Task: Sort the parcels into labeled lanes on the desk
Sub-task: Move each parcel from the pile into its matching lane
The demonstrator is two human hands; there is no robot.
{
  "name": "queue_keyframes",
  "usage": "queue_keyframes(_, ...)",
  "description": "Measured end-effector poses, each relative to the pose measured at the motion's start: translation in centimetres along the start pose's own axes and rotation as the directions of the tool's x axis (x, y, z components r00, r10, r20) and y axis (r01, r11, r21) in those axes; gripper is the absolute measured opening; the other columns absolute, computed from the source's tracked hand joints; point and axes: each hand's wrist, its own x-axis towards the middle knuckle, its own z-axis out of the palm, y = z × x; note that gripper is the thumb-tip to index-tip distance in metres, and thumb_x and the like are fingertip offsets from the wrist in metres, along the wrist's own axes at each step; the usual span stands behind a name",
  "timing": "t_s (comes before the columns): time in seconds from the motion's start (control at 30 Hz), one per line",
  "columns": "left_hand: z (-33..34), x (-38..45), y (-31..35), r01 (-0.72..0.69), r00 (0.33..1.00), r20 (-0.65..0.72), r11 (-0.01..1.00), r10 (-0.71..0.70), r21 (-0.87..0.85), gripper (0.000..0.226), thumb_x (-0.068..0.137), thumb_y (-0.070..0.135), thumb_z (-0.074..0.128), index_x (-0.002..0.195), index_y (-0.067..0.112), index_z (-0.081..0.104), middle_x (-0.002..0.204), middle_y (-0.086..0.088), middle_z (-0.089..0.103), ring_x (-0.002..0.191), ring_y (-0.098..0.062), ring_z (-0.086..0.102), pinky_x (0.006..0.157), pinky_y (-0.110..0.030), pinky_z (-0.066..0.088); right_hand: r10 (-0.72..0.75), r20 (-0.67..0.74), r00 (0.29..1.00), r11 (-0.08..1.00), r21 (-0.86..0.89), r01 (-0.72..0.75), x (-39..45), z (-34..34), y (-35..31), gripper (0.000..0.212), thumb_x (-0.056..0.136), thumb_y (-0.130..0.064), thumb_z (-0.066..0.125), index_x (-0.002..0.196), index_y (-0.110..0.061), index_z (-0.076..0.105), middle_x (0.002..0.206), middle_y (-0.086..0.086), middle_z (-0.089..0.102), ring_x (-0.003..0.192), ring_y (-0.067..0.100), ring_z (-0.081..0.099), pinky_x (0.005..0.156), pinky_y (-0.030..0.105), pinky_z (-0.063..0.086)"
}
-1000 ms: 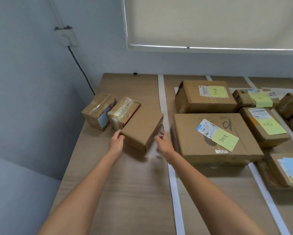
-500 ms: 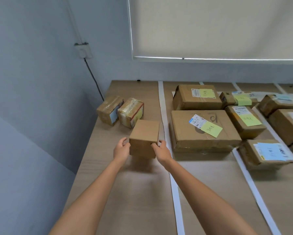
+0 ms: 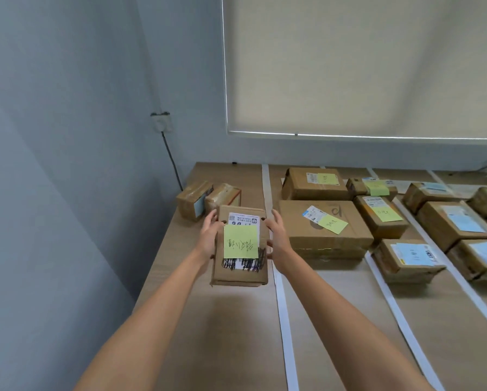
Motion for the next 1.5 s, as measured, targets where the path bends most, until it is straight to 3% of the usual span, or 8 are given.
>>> queue_keyframes(0.1,0.6,-1.4,-1.4,0.046,0.999,0.014,0.999,-0.046,-0.022,0.049,0.094,0.025,0.044,0.141,0.025,0.030,0.119,-0.005,0.063,0.091,-0.013,0.064,0.062,-0.025,0.048,-0.003,0.032,0.999,0.996,-0.084,0.006,-1.5,0.0,1.0,0.054,0.094,-0.035,0.045,0.145,-0.033,0.027,0.149,0.002,0.033,0.109,0.015,0.046,0.076,0.030,0.044)
queue_keyframes(0.27,-0.4,-1.9,-2.0,0.038,0.989,-0.140,0.990,-0.057,-0.136,0.039,0.092,0.034,0.036,0.121,0.015,0.053,0.110,-0.009,0.064,0.103,-0.024,0.057,0.083,-0.036,0.048,-0.032,-0.051,0.998,0.997,0.064,0.035,-2.5,-1.7,0.6,0.043,0.096,-0.029,0.042,0.139,-0.023,0.040,0.136,0.001,0.045,0.123,0.023,0.047,0.103,0.046,0.041)
queue_keyframes(0.37,1.3,-4.3,-5.8,0.269,0.962,-0.004,0.949,-0.274,-0.161,0.031,0.096,0.030,0.035,0.104,0.012,0.059,0.092,-0.009,0.066,0.086,-0.026,0.061,0.069,-0.033,0.049,0.092,0.109,0.990,0.989,-0.126,-0.078,-5.6,-1.3,3.5,0.033,0.094,-0.030,0.039,0.120,-0.017,0.057,0.112,0.001,0.061,0.098,0.016,0.059,0.081,0.032,0.052)
queue_keyframes(0.57,1.0,-5.5,-7.6,0.203,0.969,-0.105,0.964,-0.222,-0.169,0.032,0.095,0.019,0.043,0.126,0.028,0.049,0.109,-0.001,0.063,0.082,-0.011,0.058,0.059,-0.023,0.047,0.037,0.064,0.997,0.976,-0.218,-0.022,-6.6,-2.1,4.8,0.022,0.092,-0.028,0.044,0.101,-0.037,0.062,0.101,-0.010,0.063,0.095,0.009,0.055,0.079,0.028,0.042)
queue_keyframes(0.7,1.2,-5.8,-7.6,0.129,0.989,-0.067,0.988,-0.135,-0.089,0.055,0.092,0.009,0.052,0.142,0.022,0.037,0.133,-0.006,0.054,0.113,-0.022,0.055,0.090,-0.032,0.047,0.007,0.051,0.999,0.970,-0.244,0.005,-6.9,-2.3,5.3,0.042,0.089,-0.019,0.053,0.129,-0.029,0.056,0.117,-0.009,0.063,0.107,0.010,0.055,0.092,0.030,0.046)
queue_keyframes(1.0,3.5,-6.0,-8.8,0.134,0.991,-0.015,0.989,-0.135,-0.057,0.059,0.092,0.011,0.054,0.145,0.023,0.031,0.137,-0.010,0.051,0.124,-0.029,0.050,0.101,-0.045,0.042,-0.016,-0.019,1.000,0.970,-0.241,0.011,-8.0,-4.6,6.9,0.054,0.086,-0.011,0.056,0.138,-0.027,0.048,0.133,-0.004,0.055,0.117,0.014,0.050,0.091,0.024,0.047)
queue_keyframes(1.2,6.6,-6.5,-8.7,0.143,0.990,-0.005,0.989,-0.143,-0.034,0.057,0.090,0.020,0.057,0.141,0.032,0.035,0.135,-0.004,0.052,0.116,-0.026,0.054,0.071,-0.031,0.048,-0.040,-0.047,0.998,0.976,-0.218,0.029,-8.2,-8.1,6.7,0.055,0.085,-0.012,0.056,0.137,-0.028,0.049,0.133,-0.003,0.056,0.116,0.013,0.050,0.083,0.020,0.044)
queue_keyframes(1.5,15.5,-8.1,-9.9,0.140,0.990,-0.008,0.990,-0.140,-0.006,0.060,0.090,0.021,0.058,0.143,0.032,0.031,0.140,-0.001,0.046,0.116,-0.021,0.052,0.077,-0.030,0.047,0.002,-0.080,0.997,0.982,-0.190,-0.017,-7.3,-17.2,7.5,0.056,0.084,-0.014,0.059,0.137,-0.028,0.047,0.134,-0.002,0.055,0.121,0.017,0.048,0.095,0.031,0.046)
